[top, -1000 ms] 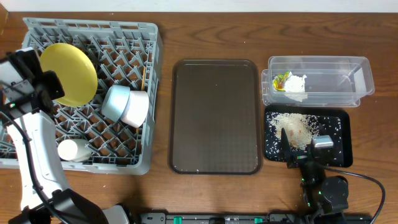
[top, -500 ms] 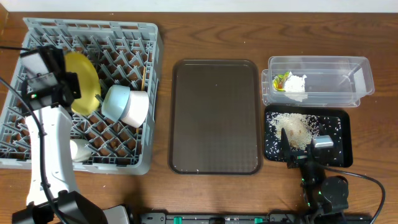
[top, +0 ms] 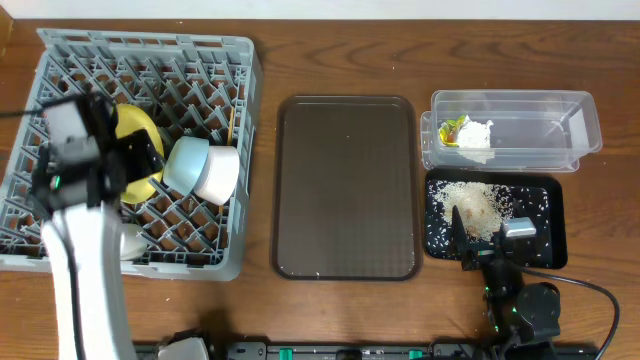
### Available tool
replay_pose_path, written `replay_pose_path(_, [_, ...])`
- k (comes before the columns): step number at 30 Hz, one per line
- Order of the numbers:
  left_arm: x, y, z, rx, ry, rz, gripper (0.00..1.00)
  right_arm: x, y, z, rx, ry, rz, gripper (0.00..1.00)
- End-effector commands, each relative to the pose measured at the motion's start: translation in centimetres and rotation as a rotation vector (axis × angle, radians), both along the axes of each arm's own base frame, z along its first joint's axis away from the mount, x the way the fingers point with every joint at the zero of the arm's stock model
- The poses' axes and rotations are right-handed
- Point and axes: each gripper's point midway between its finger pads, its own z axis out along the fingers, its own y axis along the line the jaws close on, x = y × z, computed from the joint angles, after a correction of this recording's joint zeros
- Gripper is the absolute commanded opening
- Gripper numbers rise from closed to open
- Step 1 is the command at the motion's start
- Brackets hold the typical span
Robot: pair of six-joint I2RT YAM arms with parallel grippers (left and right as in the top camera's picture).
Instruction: Sort waste into correct bins and load items into the dishwasher
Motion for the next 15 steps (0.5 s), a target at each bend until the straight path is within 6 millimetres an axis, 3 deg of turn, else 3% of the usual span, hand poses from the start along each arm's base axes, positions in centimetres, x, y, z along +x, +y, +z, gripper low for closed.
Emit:
replay_pose_path(1, [-2.1,-2.9,4.3,-0.136,-0.17,0.013,0.88,0.0,-0.3,-0.1,-0.011,0.001,-0.009,0.99])
replay_pose_path(6, [-6.0,-7.8,8.1,-0.284,-0.321,-0.1,0.92,0.0,-0.2,-0.1,-0.011,0.001,-0.009,0.99])
replay_pose_path(10, [-9.0,-10.7,9.7,-0.35,-0.384,-0.194,0.93,0.0,-0.3,-0.1,-0.011,0.001,-0.009,0.99])
replay_pose_path(15, [-11.3,-11.6,9.8,-0.354,-0.394,-0.205,0.93,0.0,-0.3,-0.1,-0.011,0.001,-0.009,0.99])
